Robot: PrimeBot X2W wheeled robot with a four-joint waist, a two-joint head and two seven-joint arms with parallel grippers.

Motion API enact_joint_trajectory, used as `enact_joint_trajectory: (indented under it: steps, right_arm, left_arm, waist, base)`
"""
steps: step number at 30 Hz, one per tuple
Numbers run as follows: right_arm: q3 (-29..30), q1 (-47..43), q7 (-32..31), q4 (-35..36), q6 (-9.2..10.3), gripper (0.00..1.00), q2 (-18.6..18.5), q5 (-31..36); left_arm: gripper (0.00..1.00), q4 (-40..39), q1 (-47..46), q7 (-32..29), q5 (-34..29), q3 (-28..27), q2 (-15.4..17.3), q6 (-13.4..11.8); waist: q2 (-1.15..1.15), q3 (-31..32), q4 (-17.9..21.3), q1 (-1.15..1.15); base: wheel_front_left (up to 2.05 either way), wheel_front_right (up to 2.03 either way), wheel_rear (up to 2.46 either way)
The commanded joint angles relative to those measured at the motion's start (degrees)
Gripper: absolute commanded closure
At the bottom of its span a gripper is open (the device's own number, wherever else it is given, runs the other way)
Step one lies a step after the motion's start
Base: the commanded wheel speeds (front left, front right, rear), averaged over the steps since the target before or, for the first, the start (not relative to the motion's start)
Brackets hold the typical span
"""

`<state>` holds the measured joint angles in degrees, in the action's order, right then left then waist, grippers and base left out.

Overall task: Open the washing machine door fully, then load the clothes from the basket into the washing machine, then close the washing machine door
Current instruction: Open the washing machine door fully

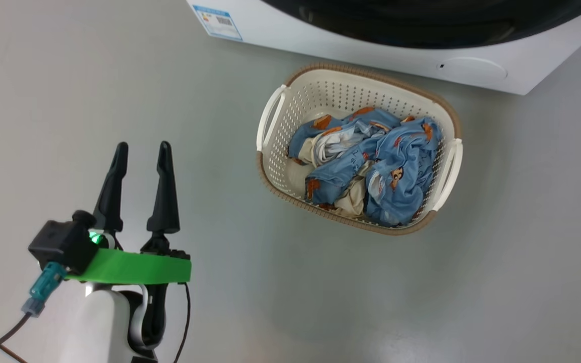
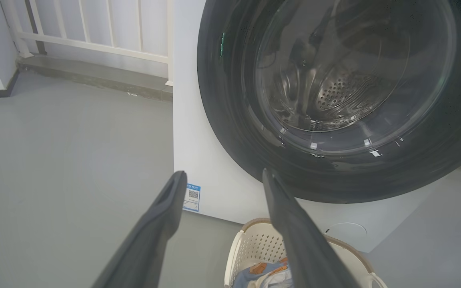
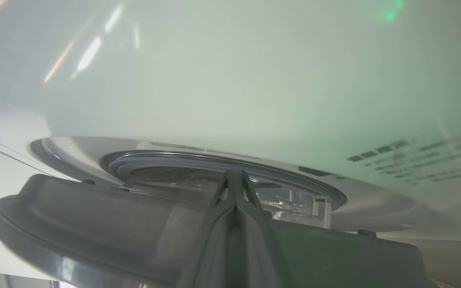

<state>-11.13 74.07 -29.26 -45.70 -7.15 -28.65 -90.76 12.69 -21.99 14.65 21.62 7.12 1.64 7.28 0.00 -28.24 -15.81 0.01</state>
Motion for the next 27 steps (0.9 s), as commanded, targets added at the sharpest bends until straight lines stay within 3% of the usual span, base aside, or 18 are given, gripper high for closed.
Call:
enact_joint_trajectory:
  steps: [1,17,27]
  right_arm:
    - [-0.92,-1.73,-1.52,1.77,-0.34,1.00,1.77,-0.98]
    - [-2.39,-13.48,-6.85,4.68,-0.34,1.00,4.70,-3.11]
    - [-3.57,-20.07,-9.03,8.62,-0.34,1.00,6.08,-3.33]
  left_arm:
    - [0.00,-0.92,-0.31,0.35,0.12,-1.99,1.26,0.21]
    - [0.00,0.68,2.16,0.35,-1.06,-3.39,1.89,0.21]
    - [0.00,1.47,3.85,0.35,-1.18,-3.97,2.68,0.21]
  waist:
    - [0.00,1.13,0.56,-0.01]
    - [0.00,9.51,4.06,-0.01]
    - [0.00,13.70,4.05,-0.01]
  base:
    - [0.00,0.00,0.00]
    - [0.00,0.00,0.00]
    - [0.00,0.00,0.00]
